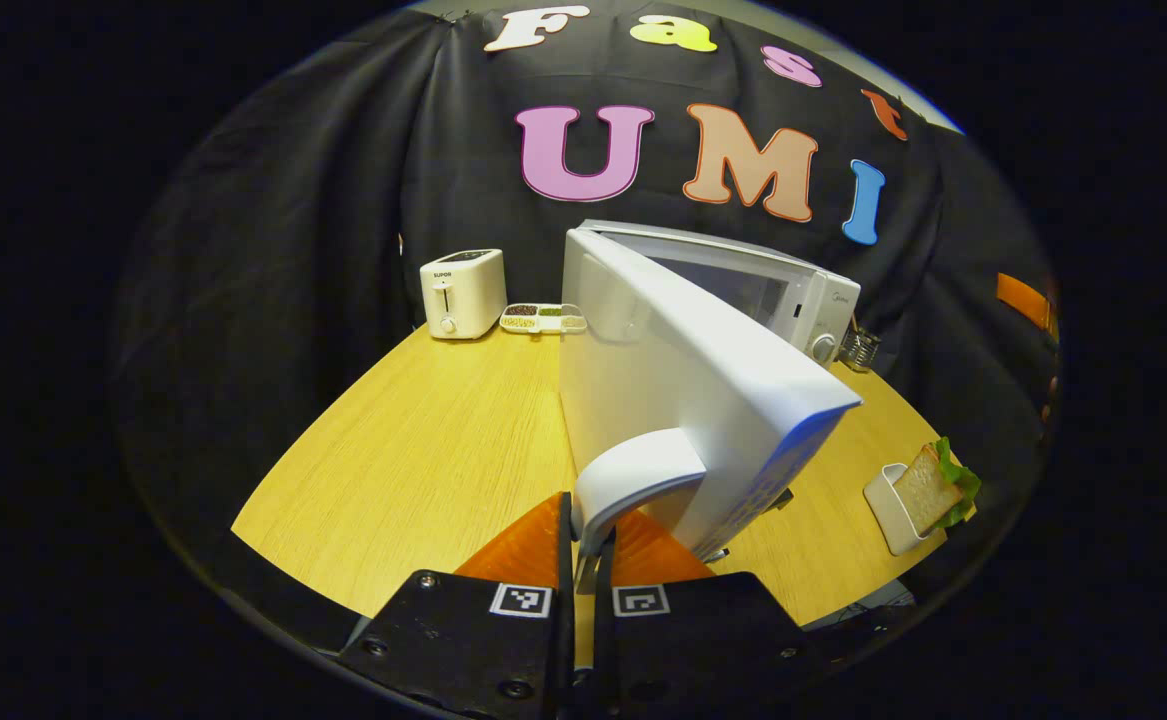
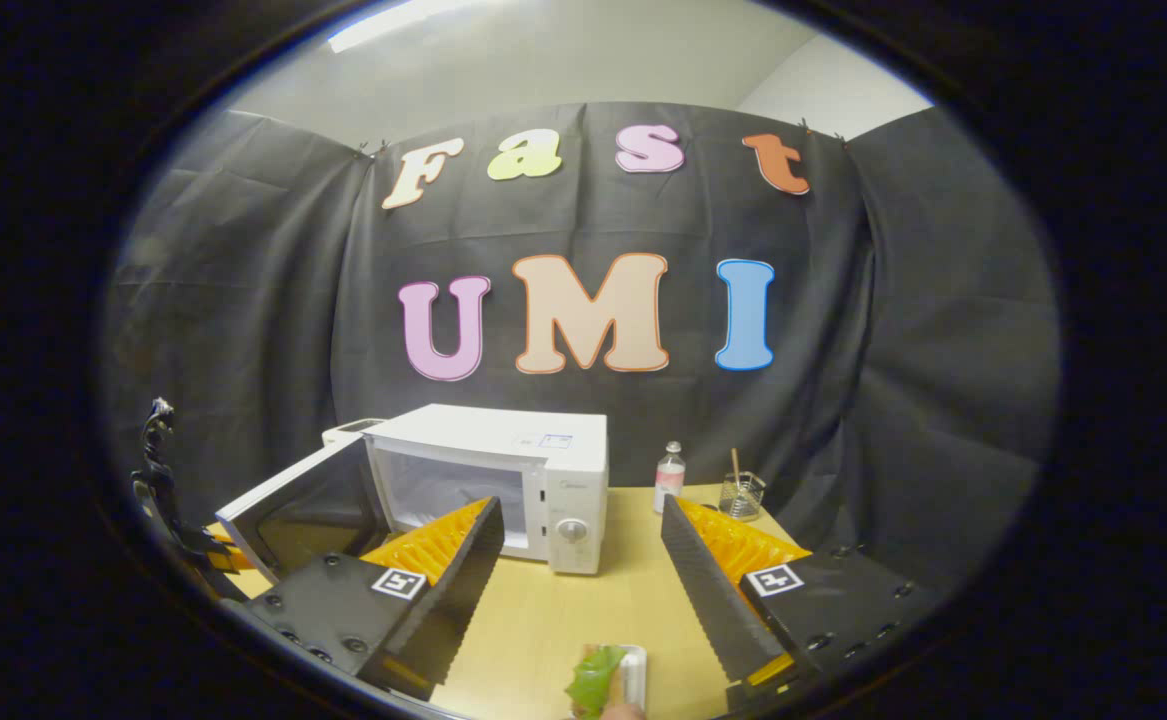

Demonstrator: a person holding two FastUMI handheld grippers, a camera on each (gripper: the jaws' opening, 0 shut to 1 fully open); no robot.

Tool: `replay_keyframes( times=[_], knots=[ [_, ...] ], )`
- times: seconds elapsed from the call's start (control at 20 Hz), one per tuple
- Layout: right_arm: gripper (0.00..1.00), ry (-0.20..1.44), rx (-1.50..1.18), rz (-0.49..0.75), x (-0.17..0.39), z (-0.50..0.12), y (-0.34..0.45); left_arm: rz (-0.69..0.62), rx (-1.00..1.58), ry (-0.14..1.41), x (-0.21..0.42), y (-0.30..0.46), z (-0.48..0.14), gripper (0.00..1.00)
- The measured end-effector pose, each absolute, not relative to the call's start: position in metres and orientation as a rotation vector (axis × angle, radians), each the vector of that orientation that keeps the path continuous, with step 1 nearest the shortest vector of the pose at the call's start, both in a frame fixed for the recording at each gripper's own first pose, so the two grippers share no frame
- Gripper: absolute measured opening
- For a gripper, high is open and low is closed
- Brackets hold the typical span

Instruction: Open the microwave oven with the left hand, put the food in, and close the microwave oven.

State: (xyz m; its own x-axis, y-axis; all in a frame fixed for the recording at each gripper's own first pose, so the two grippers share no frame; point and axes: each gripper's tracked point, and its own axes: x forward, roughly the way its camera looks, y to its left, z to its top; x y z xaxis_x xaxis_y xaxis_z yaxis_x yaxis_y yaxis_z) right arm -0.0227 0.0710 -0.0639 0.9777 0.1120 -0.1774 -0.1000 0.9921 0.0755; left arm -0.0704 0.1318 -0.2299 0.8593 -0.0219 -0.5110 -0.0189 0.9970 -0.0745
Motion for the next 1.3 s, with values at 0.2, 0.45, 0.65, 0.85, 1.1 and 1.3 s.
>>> replay_keyframes(
  times=[0.2,0.45,0.65,0.85,1.1,1.3],
  knots=[
    [0.97,0.163,0.044,0.068,-0.025,-0.063,0.086,-0.053,-0.07,0.526,-0.072,0.151,-0.229,0.08],
    [0.96,0.167,0.043,0.015,-0.04,-0.061,0.086,-0.093,-0.076,0.525,-0.072,0.158,-0.23,0.09],
    [0.96,0.177,0.047,0.005,-0.045,-0.06,0.076,-0.065,-0.08,0.542,-0.076,0.159,-0.232,0.71],
    [0.96,0.194,0.016,-0.024,-0.045,-0.063,0.059,-0.097,0.0,0.481,-0.081,0.147,-0.212,1.0],
    [0.97,0.248,-0.005,-0.03,-0.054,-0.087,0.051,-0.123,0.019,0.437,-0.099,0.149,-0.188,1.0],
    [0.97,0.328,-0.03,-0.037,-0.067,-0.126,0.045,-0.11,0.011,0.411,-0.114,0.156,-0.167,1.0]
  ],
)
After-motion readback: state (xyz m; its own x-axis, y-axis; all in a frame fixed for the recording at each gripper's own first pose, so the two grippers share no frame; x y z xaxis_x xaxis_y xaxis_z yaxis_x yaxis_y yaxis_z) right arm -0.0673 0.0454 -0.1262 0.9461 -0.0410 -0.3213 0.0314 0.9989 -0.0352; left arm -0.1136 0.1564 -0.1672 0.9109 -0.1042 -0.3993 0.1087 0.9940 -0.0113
